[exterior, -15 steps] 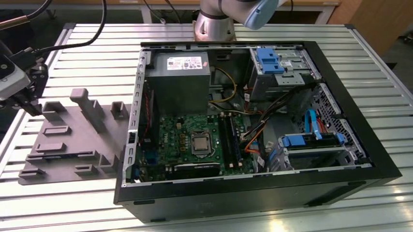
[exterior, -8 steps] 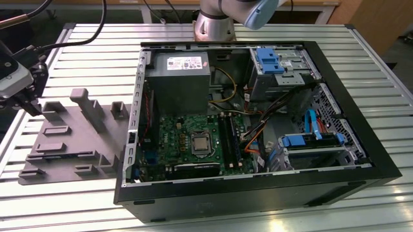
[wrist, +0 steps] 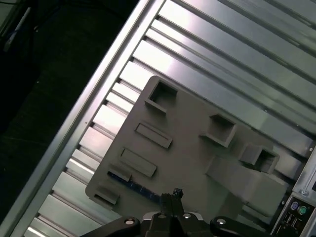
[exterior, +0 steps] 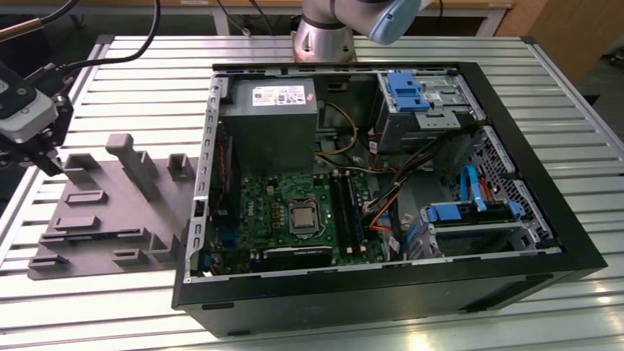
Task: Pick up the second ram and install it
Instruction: 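Pick up the second ram and move it above second insertion slot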
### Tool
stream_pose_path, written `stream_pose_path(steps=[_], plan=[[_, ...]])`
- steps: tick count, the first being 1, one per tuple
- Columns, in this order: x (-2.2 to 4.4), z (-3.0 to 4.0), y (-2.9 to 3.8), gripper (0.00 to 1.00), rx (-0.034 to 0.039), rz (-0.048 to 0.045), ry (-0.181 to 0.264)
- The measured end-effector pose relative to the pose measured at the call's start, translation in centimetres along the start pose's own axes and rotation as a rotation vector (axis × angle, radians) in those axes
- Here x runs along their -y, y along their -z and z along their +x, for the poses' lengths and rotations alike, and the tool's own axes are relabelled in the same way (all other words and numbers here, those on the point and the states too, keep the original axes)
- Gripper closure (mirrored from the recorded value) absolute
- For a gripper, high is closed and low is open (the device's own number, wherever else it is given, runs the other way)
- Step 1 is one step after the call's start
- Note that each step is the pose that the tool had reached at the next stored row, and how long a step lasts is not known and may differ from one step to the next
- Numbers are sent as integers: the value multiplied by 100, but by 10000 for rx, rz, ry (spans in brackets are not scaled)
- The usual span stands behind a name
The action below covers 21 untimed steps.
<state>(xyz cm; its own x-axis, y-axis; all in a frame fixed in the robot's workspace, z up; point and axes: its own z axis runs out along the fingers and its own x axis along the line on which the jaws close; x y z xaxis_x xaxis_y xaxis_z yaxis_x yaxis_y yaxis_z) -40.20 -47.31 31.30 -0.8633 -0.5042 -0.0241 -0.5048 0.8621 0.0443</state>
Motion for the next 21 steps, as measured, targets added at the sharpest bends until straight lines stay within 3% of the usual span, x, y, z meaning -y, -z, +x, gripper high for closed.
stream_pose_path(steps=[9, 11, 21], plan=[[0, 0, -4, 89, -47, -26, 1076], [0, 0, -5, 89, -72, -40, 1647], [1, 0, -14, 89, -141, -77, 3184]])
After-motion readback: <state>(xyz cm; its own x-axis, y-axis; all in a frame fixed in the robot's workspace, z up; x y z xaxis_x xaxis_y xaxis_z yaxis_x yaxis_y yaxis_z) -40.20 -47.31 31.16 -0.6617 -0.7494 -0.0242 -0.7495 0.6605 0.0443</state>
